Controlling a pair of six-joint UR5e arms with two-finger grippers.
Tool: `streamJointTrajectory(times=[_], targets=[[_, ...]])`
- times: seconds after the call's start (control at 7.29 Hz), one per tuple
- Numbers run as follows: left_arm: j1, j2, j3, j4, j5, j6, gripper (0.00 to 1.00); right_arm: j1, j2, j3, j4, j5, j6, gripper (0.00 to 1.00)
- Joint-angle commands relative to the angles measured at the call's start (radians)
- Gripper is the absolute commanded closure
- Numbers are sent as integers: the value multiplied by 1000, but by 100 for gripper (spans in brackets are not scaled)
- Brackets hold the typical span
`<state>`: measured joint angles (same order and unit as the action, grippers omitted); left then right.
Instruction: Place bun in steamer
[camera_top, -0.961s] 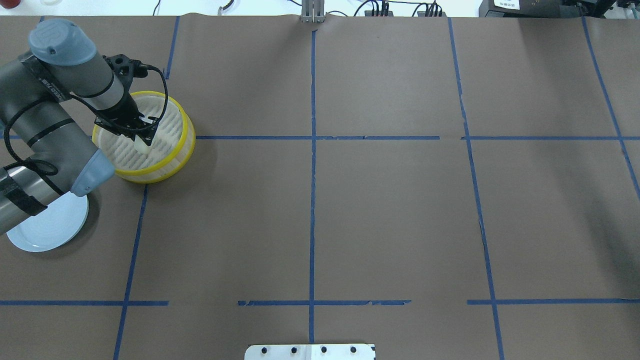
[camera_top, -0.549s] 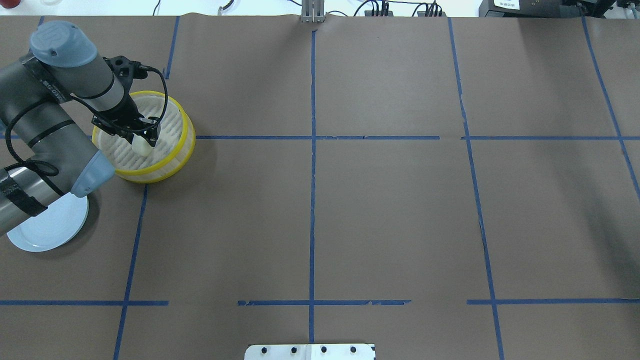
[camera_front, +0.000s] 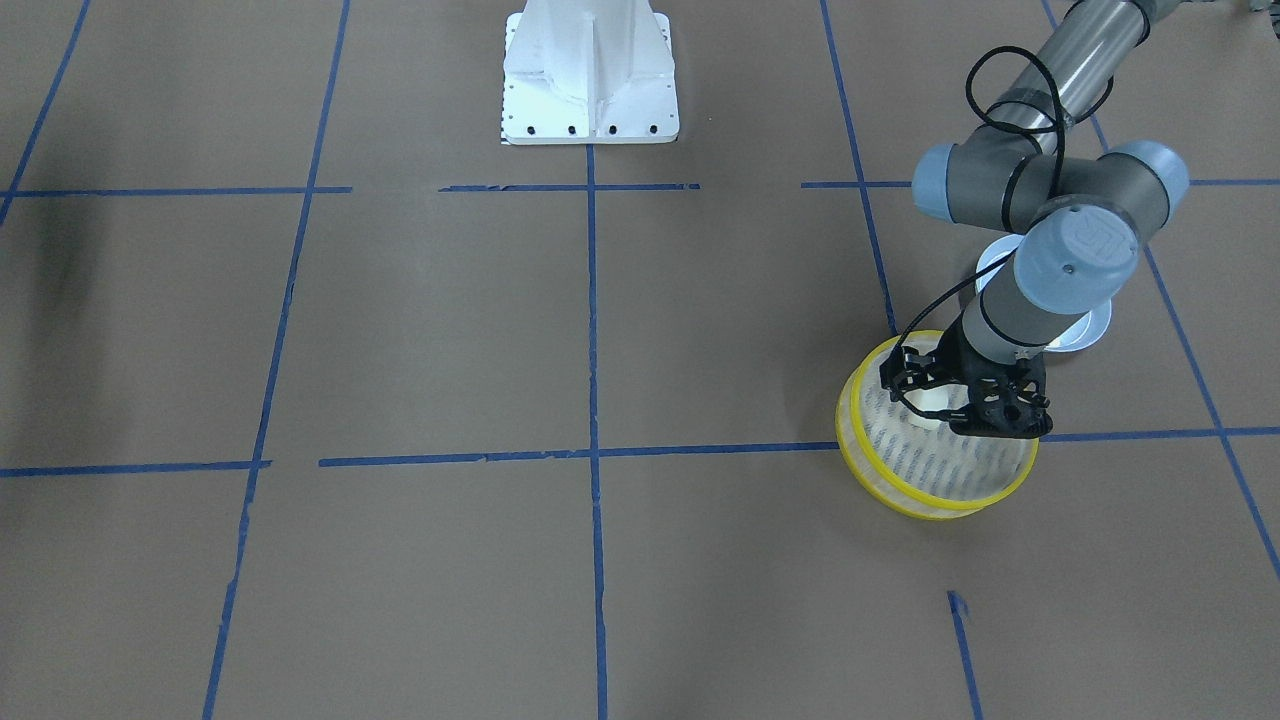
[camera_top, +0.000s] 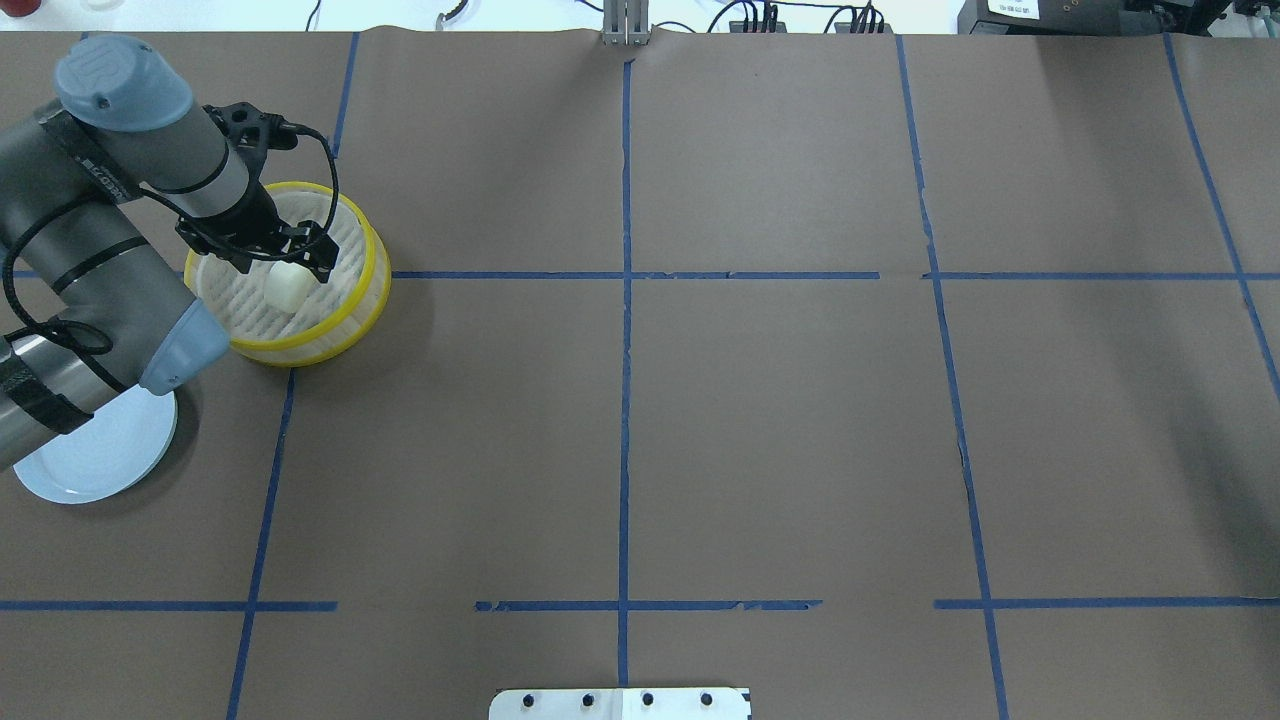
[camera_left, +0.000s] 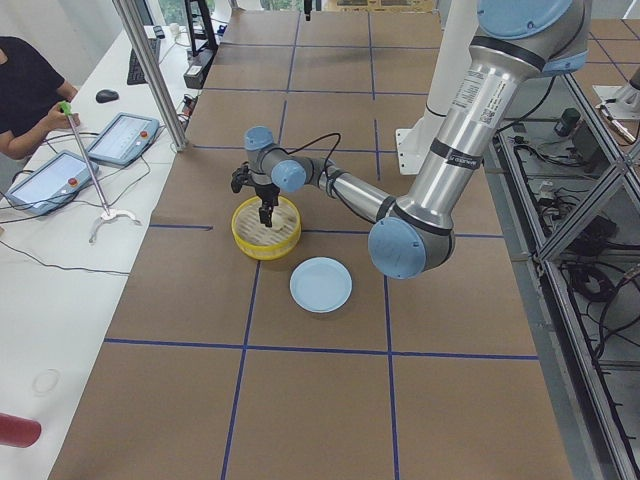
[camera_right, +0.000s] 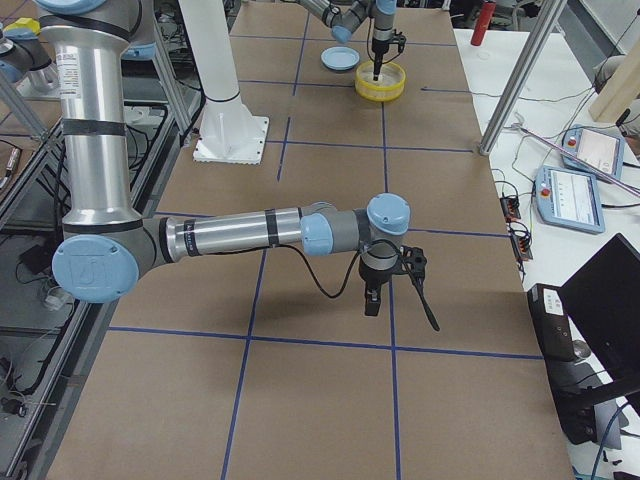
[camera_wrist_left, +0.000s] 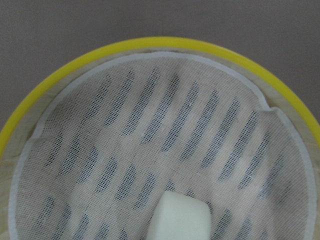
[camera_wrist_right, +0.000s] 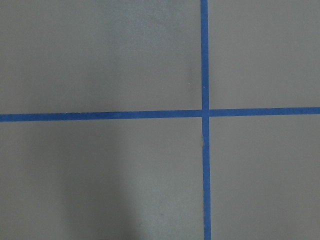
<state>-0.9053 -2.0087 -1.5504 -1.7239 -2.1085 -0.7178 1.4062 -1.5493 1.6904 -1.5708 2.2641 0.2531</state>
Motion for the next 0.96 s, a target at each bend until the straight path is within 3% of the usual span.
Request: streamJointTrajectory(times=[0.0, 0.41, 0.55, 0.69, 0.82], targets=[[-6, 34, -147, 10, 102, 3, 0, 0, 0, 0, 0, 0, 0, 0], [-70, 135, -292, 9, 102, 6, 0, -1, 0, 0, 0, 0, 0, 0], [-145, 143, -286, 10, 88, 53, 0, -1, 0, 0, 0, 0, 0, 0], [-232, 180, -283, 13, 52, 212, 0, 0, 0, 0, 0, 0, 0, 0], [-318, 218, -266, 12, -53, 342, 0, 0, 0, 0, 0, 0, 0, 0]])
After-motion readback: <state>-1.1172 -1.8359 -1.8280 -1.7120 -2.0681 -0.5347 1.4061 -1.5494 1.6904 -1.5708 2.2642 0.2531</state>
